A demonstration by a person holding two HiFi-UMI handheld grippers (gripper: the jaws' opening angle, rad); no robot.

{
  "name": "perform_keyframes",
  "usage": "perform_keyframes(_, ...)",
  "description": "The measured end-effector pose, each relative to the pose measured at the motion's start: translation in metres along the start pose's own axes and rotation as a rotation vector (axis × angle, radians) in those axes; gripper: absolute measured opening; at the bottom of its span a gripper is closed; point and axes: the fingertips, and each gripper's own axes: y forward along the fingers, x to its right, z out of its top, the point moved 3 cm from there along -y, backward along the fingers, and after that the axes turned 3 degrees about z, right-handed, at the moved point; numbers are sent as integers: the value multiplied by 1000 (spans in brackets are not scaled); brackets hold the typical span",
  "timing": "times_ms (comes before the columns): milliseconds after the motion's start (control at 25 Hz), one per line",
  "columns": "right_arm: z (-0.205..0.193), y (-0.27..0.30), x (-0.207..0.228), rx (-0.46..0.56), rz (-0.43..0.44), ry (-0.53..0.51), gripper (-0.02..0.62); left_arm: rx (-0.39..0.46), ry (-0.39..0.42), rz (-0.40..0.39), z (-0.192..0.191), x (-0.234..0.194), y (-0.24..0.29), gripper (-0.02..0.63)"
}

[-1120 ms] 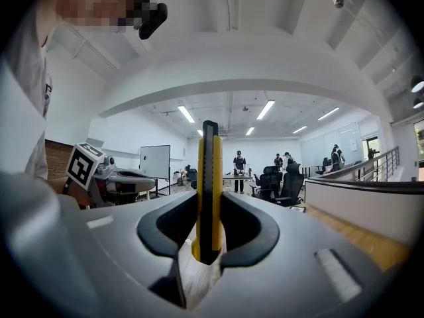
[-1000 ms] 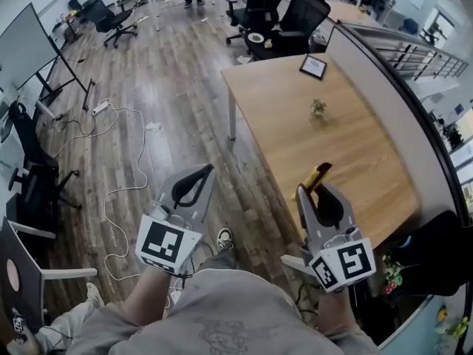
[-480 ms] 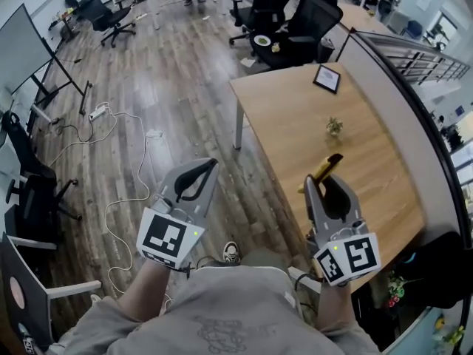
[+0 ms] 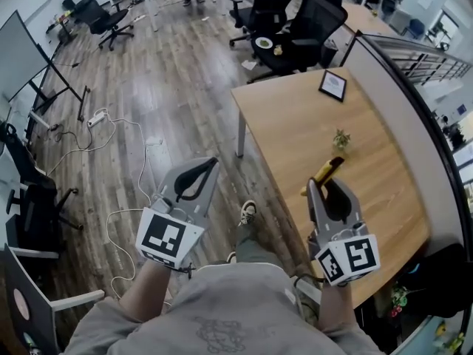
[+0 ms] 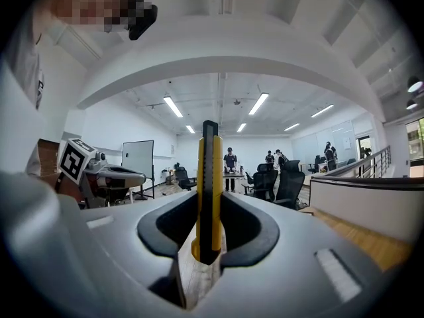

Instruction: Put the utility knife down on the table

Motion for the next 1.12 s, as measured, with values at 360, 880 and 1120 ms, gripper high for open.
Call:
perform_keyframes(360, -7, 91, 62, -34, -29, 24, 118, -19, 22, -33, 0, -53, 99, 0)
perform_keyframes(880, -4, 213, 184, -87, -65, 72, 118, -68, 28, -112, 14, -105, 278, 0)
perform_keyframes(1120, -4, 241, 227, -78, -109, 85, 118, -74, 72, -137, 14, -119, 332, 0)
